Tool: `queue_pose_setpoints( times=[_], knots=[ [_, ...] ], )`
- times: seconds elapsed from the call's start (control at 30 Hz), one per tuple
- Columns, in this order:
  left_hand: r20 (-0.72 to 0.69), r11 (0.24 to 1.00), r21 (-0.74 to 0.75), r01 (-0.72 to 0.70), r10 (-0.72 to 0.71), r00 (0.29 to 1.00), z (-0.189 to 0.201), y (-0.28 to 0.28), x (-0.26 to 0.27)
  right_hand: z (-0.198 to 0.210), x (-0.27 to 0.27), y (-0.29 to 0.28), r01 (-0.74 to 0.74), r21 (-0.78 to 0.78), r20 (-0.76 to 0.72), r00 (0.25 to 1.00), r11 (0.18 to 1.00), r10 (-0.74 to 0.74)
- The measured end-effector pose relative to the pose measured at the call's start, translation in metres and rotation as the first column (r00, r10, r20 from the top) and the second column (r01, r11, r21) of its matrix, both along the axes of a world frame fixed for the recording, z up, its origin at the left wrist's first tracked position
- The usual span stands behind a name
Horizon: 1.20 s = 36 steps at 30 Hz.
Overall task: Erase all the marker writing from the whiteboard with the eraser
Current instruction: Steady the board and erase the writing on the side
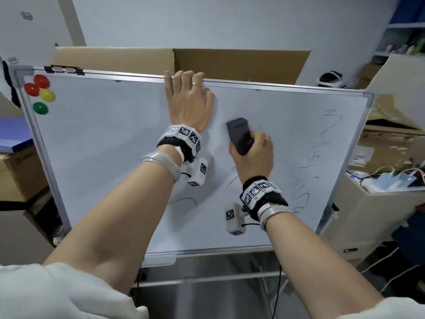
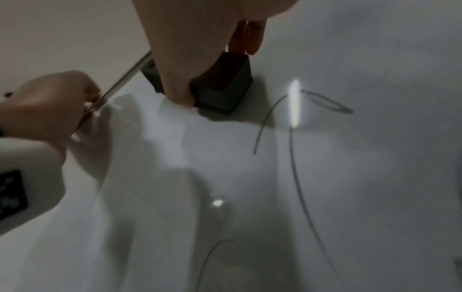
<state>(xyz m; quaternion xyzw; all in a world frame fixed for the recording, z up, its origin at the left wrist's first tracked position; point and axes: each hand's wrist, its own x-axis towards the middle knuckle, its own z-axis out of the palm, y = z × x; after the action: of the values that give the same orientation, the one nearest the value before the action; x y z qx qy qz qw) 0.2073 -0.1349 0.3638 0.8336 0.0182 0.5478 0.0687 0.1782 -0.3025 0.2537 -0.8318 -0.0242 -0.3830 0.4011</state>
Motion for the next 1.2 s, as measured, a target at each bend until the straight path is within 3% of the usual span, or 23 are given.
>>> queue_pose_setpoints(
  times=[0.2, 0.37, 0.53, 0.63, 0.73, 0.83, 0.97, 1.1, 1.2],
  knots=[
    [0.09, 0.996, -0.077, -0.034, 0.041, 0.995, -0.007, -0.007, 0.008, -0.006, 0.012, -0.042, 0.129, 0.126, -0.042, 0.991, 0.983, -0.125],
    [0.068, 0.996, -0.088, -0.013, 0.019, 0.997, -0.006, -0.009, 0.001, -0.003, 0.014, -0.039, 0.111, 0.156, -0.055, 0.993, 0.981, -0.104],
    [-0.003, 0.998, -0.061, 0.001, -0.001, 1.0, -0.007, -0.001, 0.001, -0.008, 0.008, 0.007, -0.119, -0.112, 0.029, 0.992, 0.987, 0.123],
    [0.006, 0.999, -0.049, -0.001, 0.001, 1.0, -0.007, 0.007, 0.003, -0.016, 0.004, 0.027, -0.147, -0.177, 0.021, 0.988, 0.973, 0.153],
    [0.049, 1.0, -0.029, -0.003, 0.004, 0.999, -0.009, 0.009, 0.007, -0.019, 0.005, 0.015, -0.106, -0.115, -0.04, 0.994, 0.988, 0.102],
    [0.079, 0.998, -0.052, 0.021, -0.017, 0.997, -0.008, -0.001, 0.012, -0.022, 0.01, -0.021, 0.055, 0.051, -0.118, 0.992, 0.997, -0.048],
    [0.077, 0.993, -0.117, 0.026, -0.017, 0.997, -0.008, -0.01, 0.013, -0.022, 0.014, -0.054, 0.195, 0.141, -0.174, 0.97, 0.971, -0.17],
    [0.102, 0.993, -0.118, -0.003, 0.015, 0.995, -0.008, -0.007, 0.012, -0.014, 0.013, -0.041, 0.096, 0.151, -0.119, 0.99, 0.984, -0.079],
    [0.083, 0.993, -0.12, -0.022, 0.032, 0.996, -0.009, -0.007, 0.011, -0.002, 0.016, -0.022, -0.116, -0.057, -0.053, 0.992, 0.992, 0.113]
  ],
)
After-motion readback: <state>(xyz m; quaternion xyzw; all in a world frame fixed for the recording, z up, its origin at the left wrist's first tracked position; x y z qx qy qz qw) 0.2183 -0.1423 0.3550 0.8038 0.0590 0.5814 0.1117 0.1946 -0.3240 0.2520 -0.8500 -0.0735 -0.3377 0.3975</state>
